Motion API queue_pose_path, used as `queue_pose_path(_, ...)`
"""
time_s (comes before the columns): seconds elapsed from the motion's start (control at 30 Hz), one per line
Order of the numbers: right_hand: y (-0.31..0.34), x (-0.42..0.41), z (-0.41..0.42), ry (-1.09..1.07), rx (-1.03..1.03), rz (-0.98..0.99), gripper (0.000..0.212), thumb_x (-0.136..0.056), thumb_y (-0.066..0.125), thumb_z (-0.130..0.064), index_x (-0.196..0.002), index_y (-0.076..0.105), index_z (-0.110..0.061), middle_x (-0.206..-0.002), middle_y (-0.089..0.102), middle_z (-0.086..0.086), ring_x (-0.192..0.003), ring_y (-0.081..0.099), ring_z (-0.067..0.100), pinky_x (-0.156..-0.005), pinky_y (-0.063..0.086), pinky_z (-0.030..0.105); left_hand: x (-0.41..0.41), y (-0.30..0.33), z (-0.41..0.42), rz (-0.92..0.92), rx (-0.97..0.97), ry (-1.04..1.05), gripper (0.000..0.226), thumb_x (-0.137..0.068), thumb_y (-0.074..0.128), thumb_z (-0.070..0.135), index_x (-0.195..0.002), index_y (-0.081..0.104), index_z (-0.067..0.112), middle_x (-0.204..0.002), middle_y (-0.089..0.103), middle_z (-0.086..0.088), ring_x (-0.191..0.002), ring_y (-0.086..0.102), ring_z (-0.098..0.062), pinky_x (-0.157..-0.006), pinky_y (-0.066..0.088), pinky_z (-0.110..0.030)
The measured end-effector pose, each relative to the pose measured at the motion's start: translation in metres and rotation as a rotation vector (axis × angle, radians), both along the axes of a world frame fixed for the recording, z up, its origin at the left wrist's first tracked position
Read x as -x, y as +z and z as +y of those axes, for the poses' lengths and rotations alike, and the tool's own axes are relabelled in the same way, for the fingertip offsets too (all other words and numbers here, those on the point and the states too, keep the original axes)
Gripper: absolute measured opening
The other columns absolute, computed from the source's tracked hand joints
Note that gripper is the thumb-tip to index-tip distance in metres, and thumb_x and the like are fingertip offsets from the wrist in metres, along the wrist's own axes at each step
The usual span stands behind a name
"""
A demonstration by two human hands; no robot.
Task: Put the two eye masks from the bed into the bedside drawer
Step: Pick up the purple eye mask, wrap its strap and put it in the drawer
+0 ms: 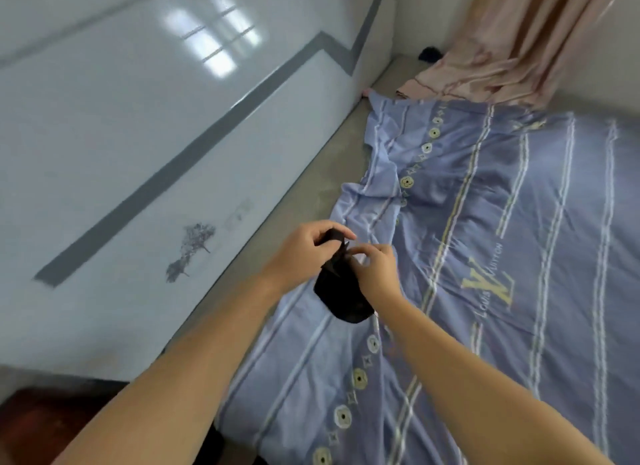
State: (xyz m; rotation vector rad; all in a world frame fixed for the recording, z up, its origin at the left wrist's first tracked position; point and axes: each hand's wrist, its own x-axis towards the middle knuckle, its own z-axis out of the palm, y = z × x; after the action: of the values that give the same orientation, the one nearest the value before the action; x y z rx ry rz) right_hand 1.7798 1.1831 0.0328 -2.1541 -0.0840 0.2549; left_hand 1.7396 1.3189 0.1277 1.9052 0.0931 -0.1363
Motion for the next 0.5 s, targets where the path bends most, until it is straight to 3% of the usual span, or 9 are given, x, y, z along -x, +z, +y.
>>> queue_pose_path(0.07,0.031,0.019,-0.022,0.149,-0.033,0.067,0.032,-0.084,0.064,-0.024,-0.116,0.058,-0.020,-0.122,0.046,0.006,-0.118,0.044,0.023,-0.094,0.033,0.027,0.042,0.029,-0.008,-0.007,0.091,0.047,0.029,-0.089,0.044,0.000,-0.093,0.068,0.014,-0.042,0.044,0.014,-0.045,0.041,-0.001,-0.049,0.042,-0.010)
queue_pose_path(0.13,0.060,0.041,-0.036,0.356,-0.054,0.221,0.067,-0.081,0.068,-0.026,-0.138,0.032,-0.025,-0.140,0.038,0.007,-0.131,0.034,0.025,-0.102,0.032,0.035,0.084,0.050,-0.013,0.001,0.225,0.087,0.030,-0.093,0.042,0.005,-0.091,0.070,0.016,-0.042,0.032,0.011,-0.041,0.029,-0.007,-0.044,0.036,-0.010)
queue_pose_path(0.17,0.072,0.054,-0.040,0.445,-0.089,0.302,0.073,-0.081,0.069,-0.025,-0.140,0.026,-0.026,-0.141,0.038,0.007,-0.131,0.036,0.025,-0.103,0.035,0.037,0.103,0.058,-0.015,-0.004,0.301,0.105,0.033,-0.095,0.040,0.006,-0.089,0.071,0.017,-0.044,0.029,0.008,-0.041,0.024,-0.008,-0.044,0.033,-0.011)
queue_pose_path(0.2,0.080,0.068,-0.042,0.522,-0.115,0.351,0.069,-0.081,0.069,-0.023,-0.138,0.031,-0.024,-0.137,0.045,0.008,-0.127,0.043,0.025,-0.101,0.040,0.037,0.120,0.066,-0.017,-0.009,0.366,0.126,0.037,-0.096,0.038,0.007,-0.089,0.072,0.017,-0.045,0.028,0.007,-0.041,0.022,-0.009,-0.044,0.031,-0.012)
queue_pose_path(0.27,0.092,0.096,-0.039,0.608,-0.119,0.367,0.039,-0.085,0.064,-0.018,-0.122,0.052,-0.012,-0.118,0.060,0.014,-0.108,0.059,0.026,-0.092,0.050,0.039,0.152,0.077,-0.018,-0.001,0.449,0.171,0.038,-0.097,0.035,0.010,-0.091,0.072,0.016,-0.046,0.030,0.005,-0.042,0.022,-0.009,-0.047,0.032,-0.014)
queue_pose_path(0.33,0.105,0.121,-0.033,0.560,-0.169,0.301,0.017,-0.090,0.055,-0.012,-0.102,0.062,-0.002,-0.091,0.065,0.016,-0.085,0.064,0.029,-0.080,0.056,0.042,0.183,0.083,-0.014,0.033,0.499,0.187,0.034,-0.097,0.035,0.013,-0.100,0.069,0.012,-0.048,0.036,0.004,-0.042,0.028,-0.010,-0.049,0.036,-0.017)
queue_pose_path(0.43,0.131,0.143,-0.030,0.437,-0.245,0.148,0.018,-0.092,0.046,-0.005,-0.100,0.062,-0.004,-0.084,0.065,0.012,-0.072,0.064,0.028,-0.061,0.057,0.037,0.235,0.085,0.003,0.140,0.601,0.146,0.034,-0.088,0.044,0.010,-0.117,0.062,0.014,-0.062,0.056,-0.001,-0.054,0.049,-0.014,-0.068,0.050,-0.029)
queue_pose_path(0.5,0.152,0.157,-0.033,0.415,-0.324,0.067,0.023,-0.091,0.044,-0.002,-0.101,0.063,-0.011,-0.090,0.068,0.010,-0.068,0.067,0.023,-0.054,0.055,0.027,0.270,0.082,0.014,0.188,0.624,0.147,0.042,-0.083,0.049,0.011,-0.122,0.058,0.019,-0.093,0.068,-0.010,-0.083,0.063,-0.020,-0.087,0.051,-0.038)
